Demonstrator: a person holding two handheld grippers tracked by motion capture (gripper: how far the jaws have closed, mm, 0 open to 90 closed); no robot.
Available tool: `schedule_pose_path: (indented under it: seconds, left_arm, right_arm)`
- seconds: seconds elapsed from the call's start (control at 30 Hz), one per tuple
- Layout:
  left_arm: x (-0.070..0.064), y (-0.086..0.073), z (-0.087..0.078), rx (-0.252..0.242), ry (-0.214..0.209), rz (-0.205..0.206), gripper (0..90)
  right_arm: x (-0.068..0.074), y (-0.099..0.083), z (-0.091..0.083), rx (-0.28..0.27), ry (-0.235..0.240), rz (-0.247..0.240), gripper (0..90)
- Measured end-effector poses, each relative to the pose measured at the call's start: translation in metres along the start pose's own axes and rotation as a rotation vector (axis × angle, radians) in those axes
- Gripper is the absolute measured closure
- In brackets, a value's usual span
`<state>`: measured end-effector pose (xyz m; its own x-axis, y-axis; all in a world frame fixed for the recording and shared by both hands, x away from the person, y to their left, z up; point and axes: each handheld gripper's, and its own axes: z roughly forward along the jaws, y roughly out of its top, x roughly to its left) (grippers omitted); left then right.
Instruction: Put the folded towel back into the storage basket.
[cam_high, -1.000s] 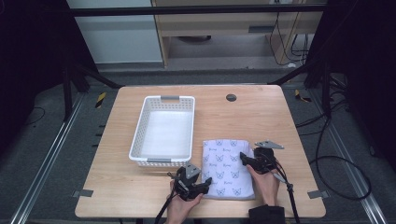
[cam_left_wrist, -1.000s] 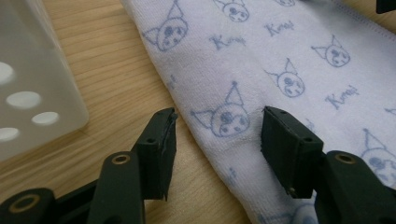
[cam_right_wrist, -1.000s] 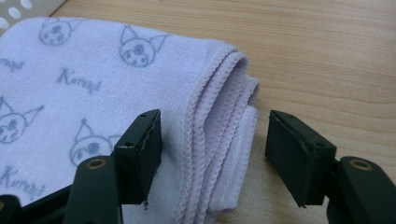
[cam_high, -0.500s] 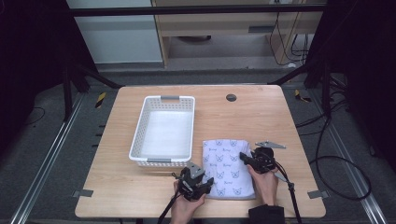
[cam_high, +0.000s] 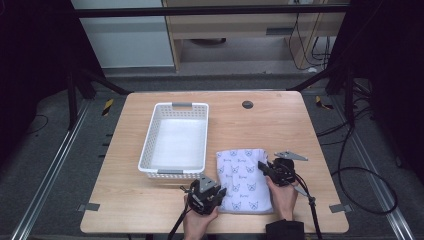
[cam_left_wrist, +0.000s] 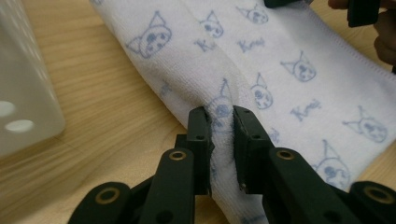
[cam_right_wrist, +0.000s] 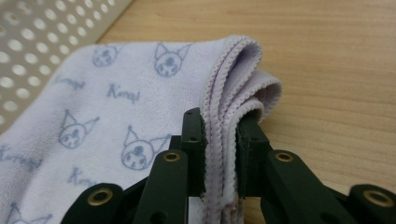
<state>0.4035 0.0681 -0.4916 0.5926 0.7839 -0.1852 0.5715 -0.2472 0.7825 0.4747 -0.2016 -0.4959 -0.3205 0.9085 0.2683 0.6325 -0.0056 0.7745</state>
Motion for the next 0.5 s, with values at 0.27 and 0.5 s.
schedule_pose_path:
  seconds: [0.27, 0.5]
  left_arm:
    - [-0.006, 0.013, -0.03, -0.096, 0.015, 0.038, 77.7]
    - [-0.01, 0.027, -0.045, -0.146, 0.026, 0.076, 77.7]
  right_arm:
    - [0.012, 0.008, -0.029, -0.118, 0.047, -0.015, 76.5]
    - [0.023, 0.021, -0.048, -0.197, 0.041, -0.033, 76.5]
